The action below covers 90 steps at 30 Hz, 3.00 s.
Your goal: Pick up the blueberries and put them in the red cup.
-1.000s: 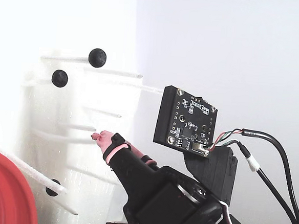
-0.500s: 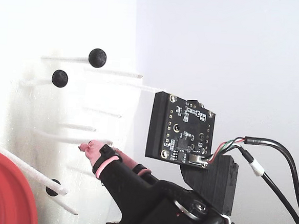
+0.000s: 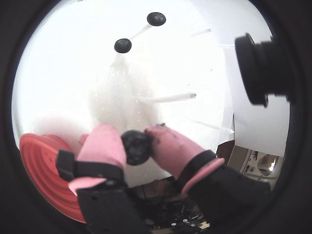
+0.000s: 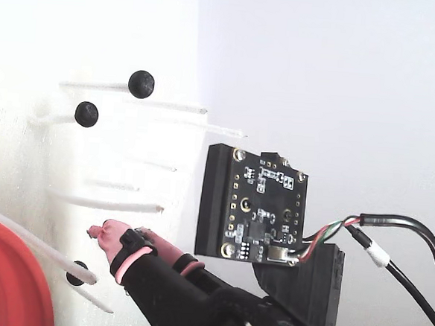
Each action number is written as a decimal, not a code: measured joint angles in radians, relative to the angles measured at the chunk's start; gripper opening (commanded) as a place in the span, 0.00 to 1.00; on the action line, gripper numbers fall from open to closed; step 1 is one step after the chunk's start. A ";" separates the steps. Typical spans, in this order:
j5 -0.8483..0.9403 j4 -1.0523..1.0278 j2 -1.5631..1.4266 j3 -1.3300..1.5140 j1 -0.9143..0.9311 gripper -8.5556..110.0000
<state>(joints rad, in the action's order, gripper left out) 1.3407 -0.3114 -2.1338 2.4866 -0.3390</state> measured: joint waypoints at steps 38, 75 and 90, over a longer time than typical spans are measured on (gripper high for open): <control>-0.178 -0.187 -0.225 0.078 -0.215 0.16; -0.104 -0.187 -0.304 0.106 -0.133 0.20; -0.060 -0.123 -0.206 0.103 -0.058 0.19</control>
<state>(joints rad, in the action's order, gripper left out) 1.2809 -0.4341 -2.3393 2.5894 -0.3973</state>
